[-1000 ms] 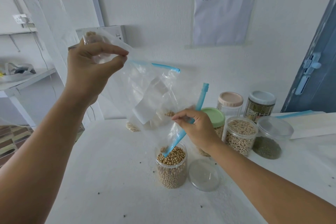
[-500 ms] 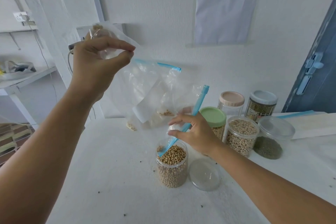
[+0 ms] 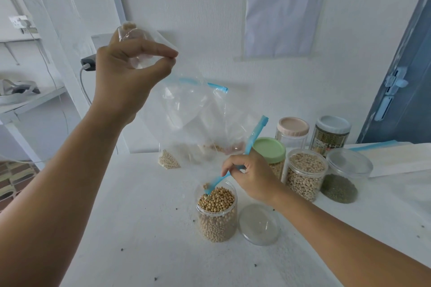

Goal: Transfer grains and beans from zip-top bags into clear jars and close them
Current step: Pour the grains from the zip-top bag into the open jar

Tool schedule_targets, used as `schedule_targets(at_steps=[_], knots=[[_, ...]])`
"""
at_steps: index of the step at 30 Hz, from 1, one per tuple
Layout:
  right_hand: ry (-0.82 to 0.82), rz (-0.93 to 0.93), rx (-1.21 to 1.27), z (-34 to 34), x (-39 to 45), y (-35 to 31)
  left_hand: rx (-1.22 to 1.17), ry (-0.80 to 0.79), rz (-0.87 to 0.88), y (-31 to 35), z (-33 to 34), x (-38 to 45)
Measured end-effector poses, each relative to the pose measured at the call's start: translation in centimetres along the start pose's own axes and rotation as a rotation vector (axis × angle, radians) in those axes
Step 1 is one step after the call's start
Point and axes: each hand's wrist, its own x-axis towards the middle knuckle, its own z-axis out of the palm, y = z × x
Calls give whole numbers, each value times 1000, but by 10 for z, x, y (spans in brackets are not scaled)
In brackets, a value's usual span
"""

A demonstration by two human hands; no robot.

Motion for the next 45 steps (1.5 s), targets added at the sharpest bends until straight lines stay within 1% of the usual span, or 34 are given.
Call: schedule_targets(at_steps=[3, 5, 10, 13, 16, 23, 30, 34, 37, 40, 45], knots=[[25, 22, 12, -2, 0, 3, 7, 26, -17, -3, -5, -2], [7, 17, 18, -4, -1, -1, -7, 40, -32, -7, -9, -4], [0, 89, 155, -4, -1, -9, -9, 88, -71, -12, -15, -8], [39, 68, 188, -5, 1, -11, -3, 88, -56, -9, -17, -7], [70, 42, 167, -6, 3, -13, -15, 76, -42, -4, -17, -4], [19, 33, 107, -1, -5, -9, -18, 10, -11, 3, -4, -8], [44, 29, 105, -3, -4, -7, -25, -2, 1, 1, -4, -8], [-4, 28, 95, -4, -3, -12, -13, 22, -14, -2, -8, -6], [-14, 69, 217, -9, -3, -20, -8, 45, -30, -4, -15, -4], [43, 112, 341, -13, -1, -27, -3, 68, -38, -7, -21, -3], [141, 75, 418, -10, 2, -31, -9, 74, -62, -13, -26, -7]])
